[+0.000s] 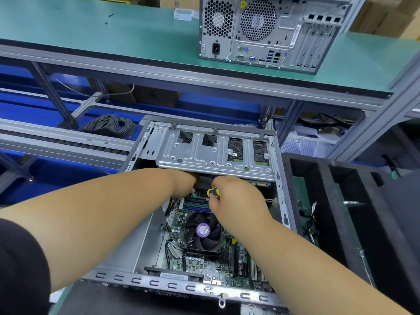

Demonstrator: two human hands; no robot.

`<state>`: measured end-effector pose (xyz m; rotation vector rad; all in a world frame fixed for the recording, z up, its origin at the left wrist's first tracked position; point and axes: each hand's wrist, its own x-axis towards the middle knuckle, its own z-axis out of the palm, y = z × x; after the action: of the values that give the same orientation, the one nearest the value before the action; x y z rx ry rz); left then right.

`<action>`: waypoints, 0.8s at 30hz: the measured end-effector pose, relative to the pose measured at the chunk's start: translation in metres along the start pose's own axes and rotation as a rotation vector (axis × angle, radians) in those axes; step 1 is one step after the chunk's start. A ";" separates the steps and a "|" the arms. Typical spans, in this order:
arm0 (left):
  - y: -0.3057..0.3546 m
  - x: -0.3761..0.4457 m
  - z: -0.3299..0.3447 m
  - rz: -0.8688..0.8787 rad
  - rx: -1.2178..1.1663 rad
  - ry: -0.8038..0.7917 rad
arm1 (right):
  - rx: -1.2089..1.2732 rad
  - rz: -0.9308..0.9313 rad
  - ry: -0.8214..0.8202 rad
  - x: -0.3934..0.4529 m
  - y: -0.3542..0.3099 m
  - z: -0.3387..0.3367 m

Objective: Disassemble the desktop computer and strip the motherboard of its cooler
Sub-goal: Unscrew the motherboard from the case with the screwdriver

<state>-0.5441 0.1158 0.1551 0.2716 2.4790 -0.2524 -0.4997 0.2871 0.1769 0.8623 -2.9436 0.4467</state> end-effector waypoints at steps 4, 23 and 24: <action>0.004 -0.004 -0.005 0.103 -0.241 -0.008 | -0.062 0.034 0.037 -0.009 0.003 -0.021; 0.011 -0.035 0.005 0.013 0.046 -0.316 | -0.073 0.106 0.041 -0.006 0.011 -0.036; 0.008 -0.037 0.005 -0.001 0.036 -0.317 | -0.065 0.102 0.036 -0.005 0.010 -0.036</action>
<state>-0.5104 0.1178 0.1728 0.2254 2.1634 -0.3147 -0.5019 0.3082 0.2078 0.6922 -2.9609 0.3654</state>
